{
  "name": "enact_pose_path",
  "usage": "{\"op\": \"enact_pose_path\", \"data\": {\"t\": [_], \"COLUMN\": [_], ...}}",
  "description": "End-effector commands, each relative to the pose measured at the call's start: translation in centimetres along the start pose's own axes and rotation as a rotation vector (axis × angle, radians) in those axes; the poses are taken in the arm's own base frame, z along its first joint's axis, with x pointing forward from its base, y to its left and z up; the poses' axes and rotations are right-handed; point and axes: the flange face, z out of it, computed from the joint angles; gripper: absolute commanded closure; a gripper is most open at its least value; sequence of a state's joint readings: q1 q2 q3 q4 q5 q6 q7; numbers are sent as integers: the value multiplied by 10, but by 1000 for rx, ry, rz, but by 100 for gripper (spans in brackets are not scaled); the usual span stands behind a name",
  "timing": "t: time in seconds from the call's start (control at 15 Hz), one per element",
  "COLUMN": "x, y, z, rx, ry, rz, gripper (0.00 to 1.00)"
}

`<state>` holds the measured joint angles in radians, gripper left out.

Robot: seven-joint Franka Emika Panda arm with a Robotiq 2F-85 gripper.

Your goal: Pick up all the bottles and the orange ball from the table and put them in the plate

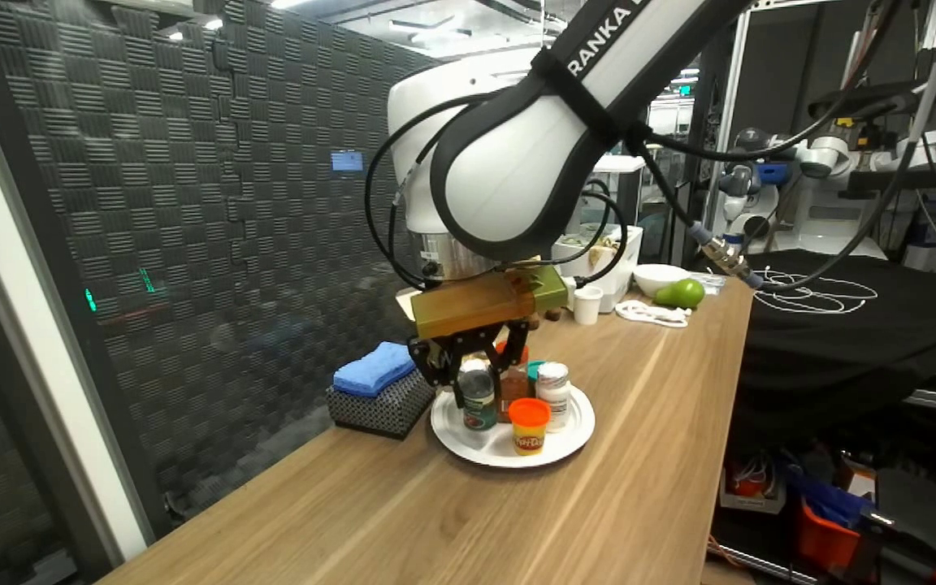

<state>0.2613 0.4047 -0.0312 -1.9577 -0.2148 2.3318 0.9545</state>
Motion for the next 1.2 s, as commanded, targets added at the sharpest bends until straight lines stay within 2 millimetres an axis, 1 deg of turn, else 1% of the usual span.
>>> {"op": "enact_pose_path", "data": {"t": [0.0, 0.07, 0.13, 0.2, 0.27, 0.4, 0.47, 0.53, 0.73, 0.87, 1.0, 1.13], "x": [4, 5, 4, 4, 4, 4, 3, 3, 1, -2, -5, -11], "y": [0, 1, 1, 1, 1, 1, 1, 1, 1, 4, 13, 24], "z": [2, 4, 6, 7, 8, 8, 7, 6, -1, -13, -31, -55], "rx": [4, 3, 5, 3, 2, 3, 2, 4, 3, -27, -61, -86], "ry": [-19, -23, -25, -27, -27, -26, -24, -21, -5, 1, 2, 14], "rz": [18, 17, 14, 14, 14, 14, 16, 15, 11, 3, -39, -140], "gripper": [78, 78, 73, 44, 28, 14, 5, 1, 0, 0, 0, 0]}}
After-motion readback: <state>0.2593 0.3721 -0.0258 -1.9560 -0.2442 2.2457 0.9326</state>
